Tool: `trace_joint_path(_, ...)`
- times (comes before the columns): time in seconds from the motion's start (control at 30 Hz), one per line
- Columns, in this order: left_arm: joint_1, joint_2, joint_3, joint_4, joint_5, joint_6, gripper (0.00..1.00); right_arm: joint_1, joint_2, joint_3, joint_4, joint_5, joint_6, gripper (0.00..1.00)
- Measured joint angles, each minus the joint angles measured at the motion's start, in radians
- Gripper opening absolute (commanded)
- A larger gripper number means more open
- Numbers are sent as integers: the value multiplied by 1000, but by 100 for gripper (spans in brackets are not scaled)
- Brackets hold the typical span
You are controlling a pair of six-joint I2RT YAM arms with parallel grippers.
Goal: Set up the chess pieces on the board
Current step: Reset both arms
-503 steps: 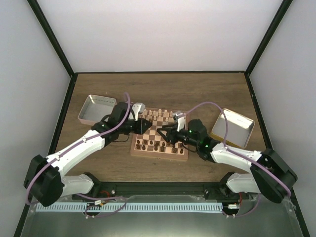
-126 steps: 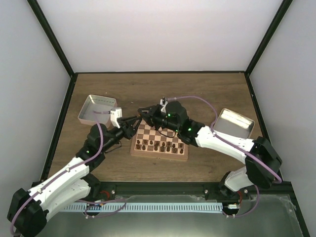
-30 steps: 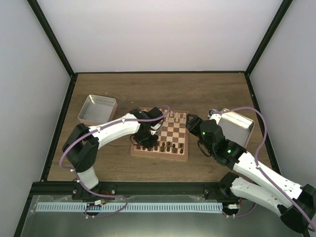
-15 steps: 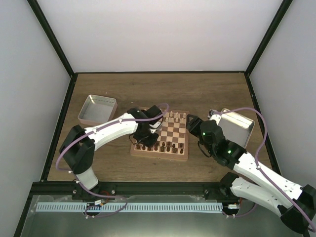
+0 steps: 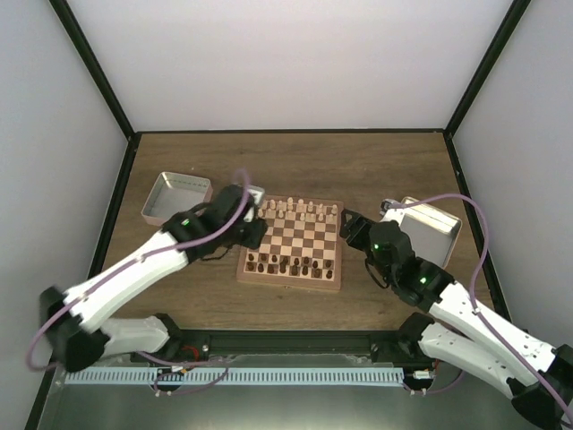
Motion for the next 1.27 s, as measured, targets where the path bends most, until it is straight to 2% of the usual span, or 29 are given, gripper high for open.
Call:
trace_joint_path(0.03,0,-78,-53,47,-29,-10,61,0,-8,0,-10,6,-20,75)
trace_joint_path(0.1,0,-216,-147,135,-69,-19,93,0,-24,0,-31,19,-63,78)
trace_joint_path(0.13,0,-284,-195,178,-87,-20,99,0,-35,0,-45,26,-92,79)
trace_joint_path(0.27,0,-500,-329,301,-160,-21,100,0,-72,3,-89,44,-195,83)
trace_joint_path(0.37,0,-596,-362,330,-227,-22,100,0,-106,13,-132,55,-257,84)
trace_joint_path(0.57,0,-731,-370,319,-350,-29,100,0,-211,79,-196,72,-354,88)
trace_joint_path(0.77,0,-897,-377,267,-428,-48,100,0,-338,135,-244,107,-418,99)
trace_joint_path(0.83,0,-945,-372,261,-446,-41,100,0,-376,148,-254,121,-439,100)
trace_joint_path(1.0,0,-1003,-334,256,-478,6,100,0,-452,190,-272,157,-488,100)
trace_joint_path(1.27,0,-1001,-298,255,-512,57,100,0,-464,243,-283,189,-509,100)
